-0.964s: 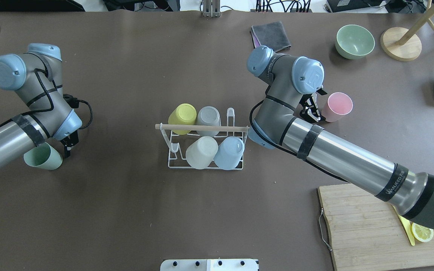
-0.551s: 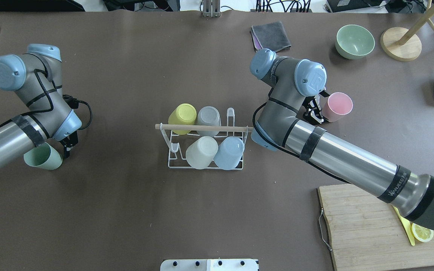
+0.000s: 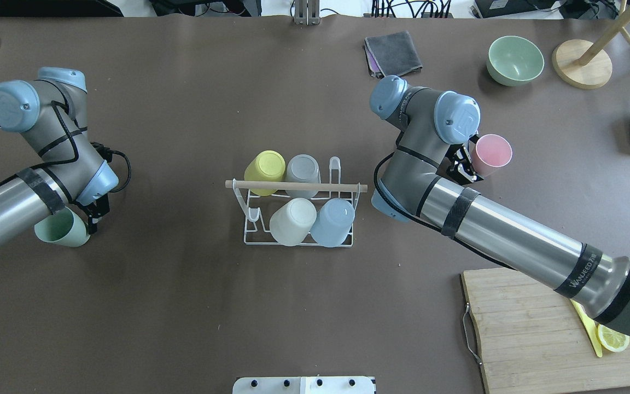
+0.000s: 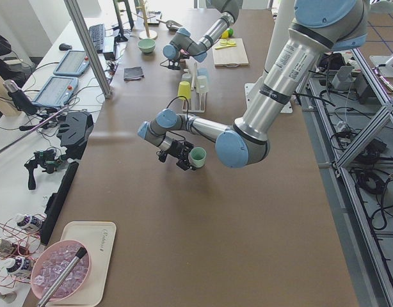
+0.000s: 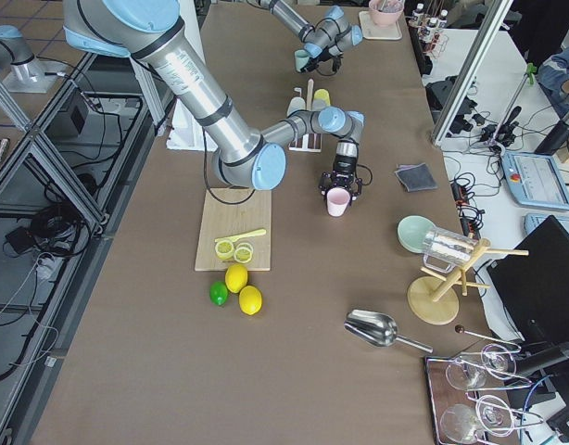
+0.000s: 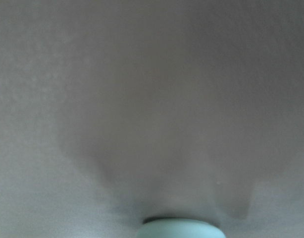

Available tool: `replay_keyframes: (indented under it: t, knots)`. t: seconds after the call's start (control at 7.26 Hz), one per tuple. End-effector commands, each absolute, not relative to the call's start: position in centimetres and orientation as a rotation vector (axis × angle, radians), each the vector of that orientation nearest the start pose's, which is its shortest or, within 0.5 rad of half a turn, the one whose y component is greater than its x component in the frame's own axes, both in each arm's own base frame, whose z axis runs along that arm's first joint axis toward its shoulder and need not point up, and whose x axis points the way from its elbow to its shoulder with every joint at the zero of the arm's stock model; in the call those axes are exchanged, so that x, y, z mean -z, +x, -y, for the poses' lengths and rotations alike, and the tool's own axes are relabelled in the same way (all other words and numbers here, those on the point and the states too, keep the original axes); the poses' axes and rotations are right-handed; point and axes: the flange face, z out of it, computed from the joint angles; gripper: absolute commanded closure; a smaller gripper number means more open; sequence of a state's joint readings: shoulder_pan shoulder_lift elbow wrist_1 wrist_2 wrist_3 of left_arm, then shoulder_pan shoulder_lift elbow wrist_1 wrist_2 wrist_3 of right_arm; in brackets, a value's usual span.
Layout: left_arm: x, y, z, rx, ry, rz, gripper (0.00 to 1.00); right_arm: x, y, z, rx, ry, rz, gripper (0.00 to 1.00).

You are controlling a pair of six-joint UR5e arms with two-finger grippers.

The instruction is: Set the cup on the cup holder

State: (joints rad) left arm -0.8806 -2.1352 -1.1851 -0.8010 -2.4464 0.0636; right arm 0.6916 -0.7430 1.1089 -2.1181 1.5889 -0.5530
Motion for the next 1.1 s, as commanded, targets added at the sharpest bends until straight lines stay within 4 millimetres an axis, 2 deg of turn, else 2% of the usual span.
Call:
replay_keyframes:
  t: [0.0, 0.96]
  knots:
    - [-56.11, 37.78, 54.47, -0.429, -0.796, -0.645, 0.02, -43.22, -49.95, 58.55, 1.44, -0.194, -0.019, 0.01]
    - [-56.2, 38.41, 53.99, -0.43, -0.81, -0.648, 0.02, -44.11, -49.2, 58.53, 1.435, -0.2, -0.019, 0.01]
